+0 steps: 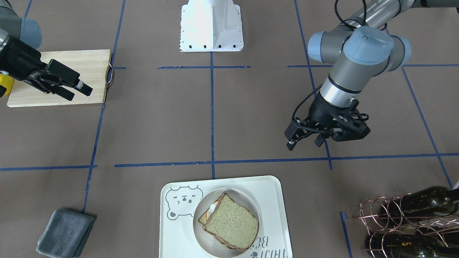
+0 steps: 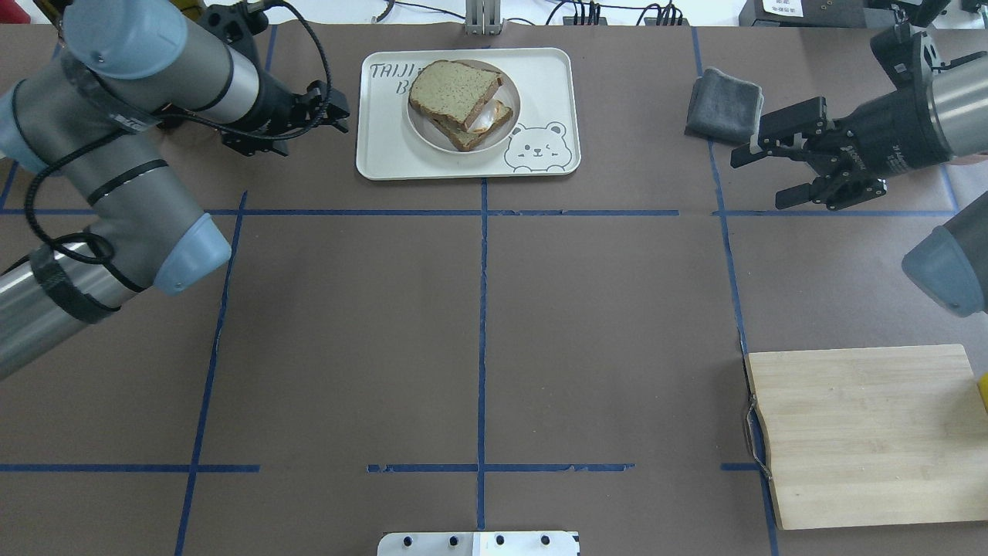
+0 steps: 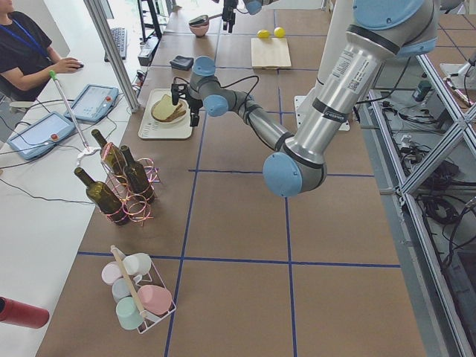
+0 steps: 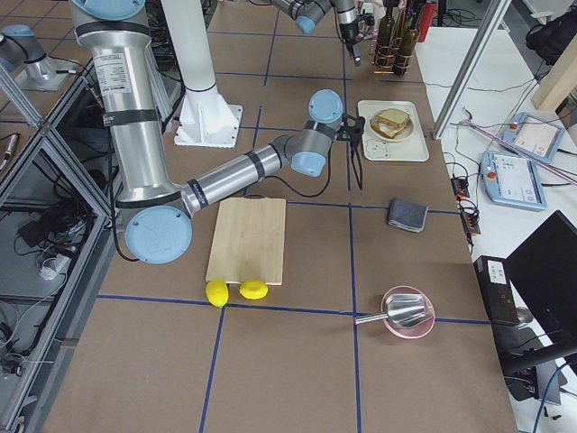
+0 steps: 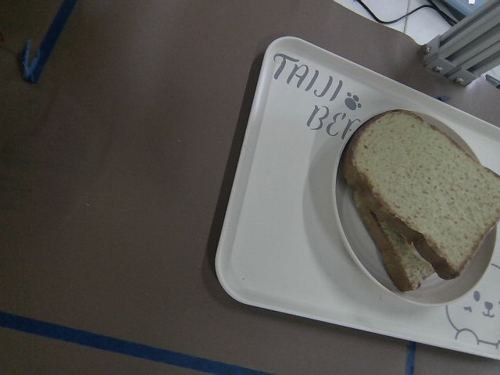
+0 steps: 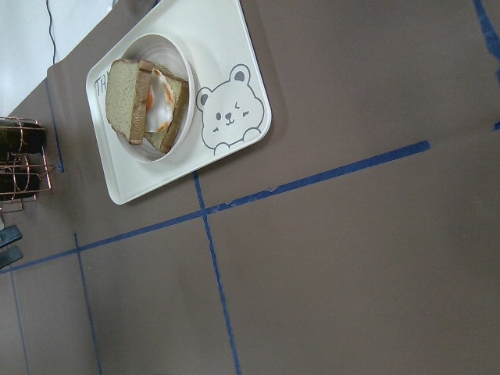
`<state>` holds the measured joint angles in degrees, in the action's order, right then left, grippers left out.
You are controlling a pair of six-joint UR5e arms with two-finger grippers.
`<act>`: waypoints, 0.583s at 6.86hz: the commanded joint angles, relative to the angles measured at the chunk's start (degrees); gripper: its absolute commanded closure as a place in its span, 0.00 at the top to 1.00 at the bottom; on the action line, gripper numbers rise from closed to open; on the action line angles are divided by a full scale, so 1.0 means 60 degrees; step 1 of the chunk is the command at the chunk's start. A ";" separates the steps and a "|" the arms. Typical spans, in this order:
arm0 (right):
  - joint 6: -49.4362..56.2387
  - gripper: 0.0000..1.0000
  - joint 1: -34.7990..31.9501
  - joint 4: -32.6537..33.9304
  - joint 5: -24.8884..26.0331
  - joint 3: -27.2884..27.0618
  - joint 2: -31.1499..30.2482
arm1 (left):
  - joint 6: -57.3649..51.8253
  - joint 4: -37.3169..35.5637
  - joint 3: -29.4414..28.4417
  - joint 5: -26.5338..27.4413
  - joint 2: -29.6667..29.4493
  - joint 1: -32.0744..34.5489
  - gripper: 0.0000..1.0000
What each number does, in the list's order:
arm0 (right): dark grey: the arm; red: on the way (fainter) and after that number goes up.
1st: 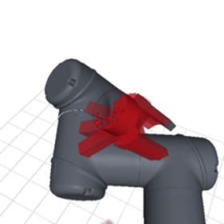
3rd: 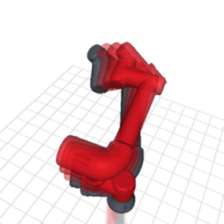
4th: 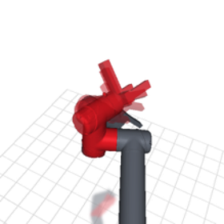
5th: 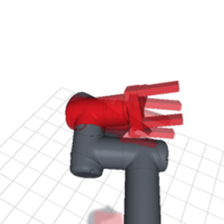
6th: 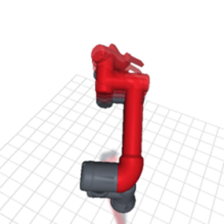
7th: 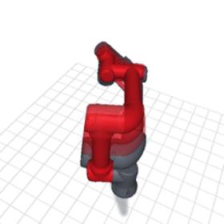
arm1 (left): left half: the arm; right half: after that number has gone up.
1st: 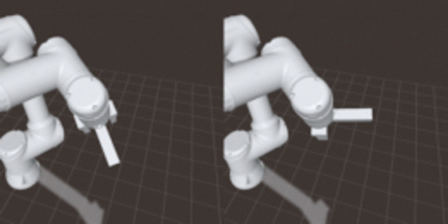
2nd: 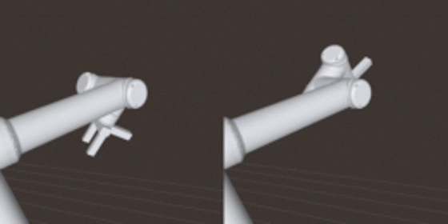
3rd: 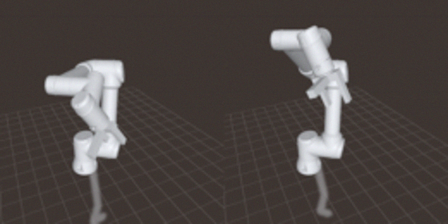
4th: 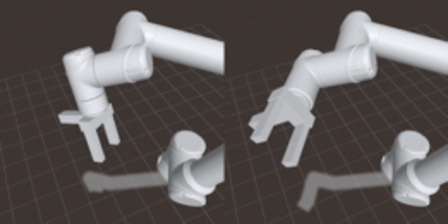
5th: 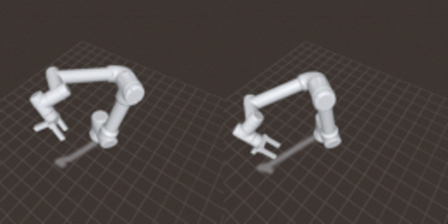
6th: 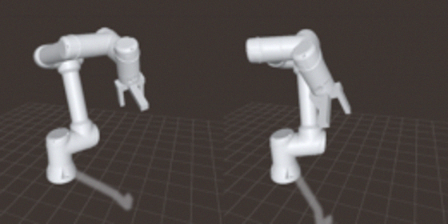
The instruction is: Make sandwich and place on tray
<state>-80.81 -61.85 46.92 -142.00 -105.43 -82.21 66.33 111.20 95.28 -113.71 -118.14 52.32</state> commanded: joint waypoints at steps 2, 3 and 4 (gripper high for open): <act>0.4839 1.00 -0.0530 0.1988 0.0490 0.0038 -0.1601 | -0.5354 -0.0381 0.0452 -0.0047 0.1902 0.1762 1.00; 0.6465 1.00 -0.0924 0.2560 0.0565 0.0038 -0.2129 | -0.7156 -0.1182 0.0439 -0.0062 0.2110 0.2392 1.00; 0.8003 1.00 -0.1290 0.3261 0.0754 0.0024 -0.2511 | -0.8551 -0.2103 0.0497 -0.0077 0.2127 0.3051 1.00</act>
<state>-43.70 -67.12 61.91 -138.61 -105.22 -94.24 25.50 104.10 97.95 -114.07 -106.23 66.23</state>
